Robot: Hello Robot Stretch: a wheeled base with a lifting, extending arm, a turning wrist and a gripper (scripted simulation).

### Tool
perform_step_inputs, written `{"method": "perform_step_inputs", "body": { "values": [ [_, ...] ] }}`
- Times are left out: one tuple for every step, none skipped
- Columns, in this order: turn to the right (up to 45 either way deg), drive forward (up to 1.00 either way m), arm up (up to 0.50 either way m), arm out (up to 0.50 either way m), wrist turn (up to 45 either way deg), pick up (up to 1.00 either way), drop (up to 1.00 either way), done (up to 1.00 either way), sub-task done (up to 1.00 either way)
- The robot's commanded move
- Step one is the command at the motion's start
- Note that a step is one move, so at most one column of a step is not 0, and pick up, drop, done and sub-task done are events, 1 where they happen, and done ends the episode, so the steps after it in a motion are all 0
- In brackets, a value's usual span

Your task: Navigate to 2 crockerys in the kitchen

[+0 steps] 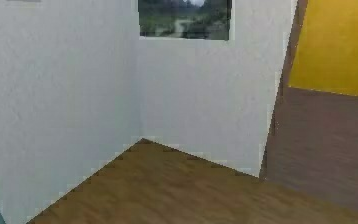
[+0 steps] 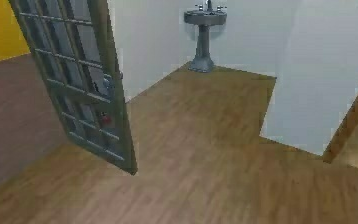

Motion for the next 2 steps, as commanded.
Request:
{"method": "perform_step_inputs", "body": {
  "values": [
    [36.0,0.0,0.0,0.0,0.0,0.0,0.0,0.0,0.0],
    [3.0,0.0,0.0,0.0,0.0,0.0,0.0,0.0,0.0]
  ]
}}
